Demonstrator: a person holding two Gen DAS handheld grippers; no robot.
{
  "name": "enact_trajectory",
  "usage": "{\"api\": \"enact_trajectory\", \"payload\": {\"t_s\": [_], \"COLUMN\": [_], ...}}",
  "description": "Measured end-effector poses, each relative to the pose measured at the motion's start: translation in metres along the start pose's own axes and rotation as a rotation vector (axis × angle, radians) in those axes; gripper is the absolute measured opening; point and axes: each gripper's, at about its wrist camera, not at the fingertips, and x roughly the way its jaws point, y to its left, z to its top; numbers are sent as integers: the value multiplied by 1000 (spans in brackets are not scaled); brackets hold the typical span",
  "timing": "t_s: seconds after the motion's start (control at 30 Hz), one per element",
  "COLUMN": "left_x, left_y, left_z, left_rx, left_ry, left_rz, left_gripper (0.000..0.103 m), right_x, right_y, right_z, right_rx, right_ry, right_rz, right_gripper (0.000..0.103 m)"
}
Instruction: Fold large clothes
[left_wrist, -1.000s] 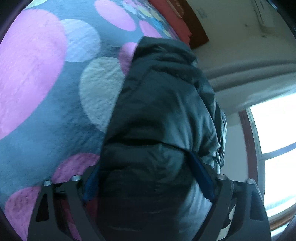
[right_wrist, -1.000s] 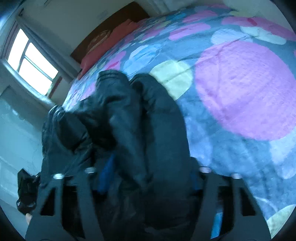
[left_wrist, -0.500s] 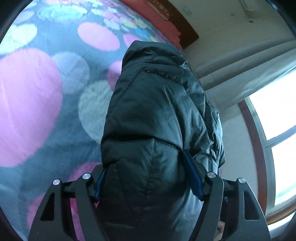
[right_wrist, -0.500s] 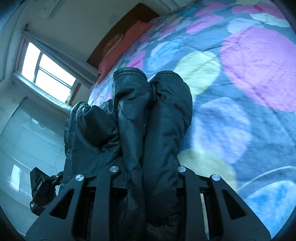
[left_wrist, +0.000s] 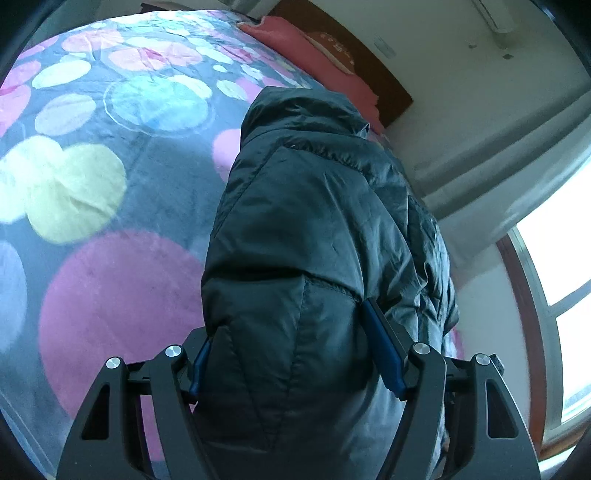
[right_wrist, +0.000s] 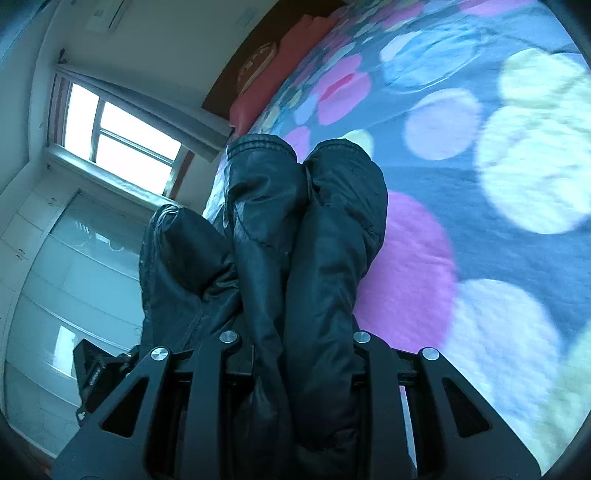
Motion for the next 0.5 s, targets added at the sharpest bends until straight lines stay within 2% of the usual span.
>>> {"api": "enact_trajectory", "payload": {"t_s": [0.23,0.37,0.5], "left_x": [14,16,11], "left_y": [39,44,42], "left_z": [11,8,6], "left_rx": [-39,-39,-46], "left_ry": [30,28,36], "left_rz": [18,8,0], "left_gripper": [70,71,74], "right_x": [30,30,38], "right_y": [-3,-4,1], "right_z": [-3,-6,2], "right_rx": [16,15,-5], "right_ry": [11,8,6], "right_rz": [-75,-89,-126], "right_gripper": [25,29,41]}}
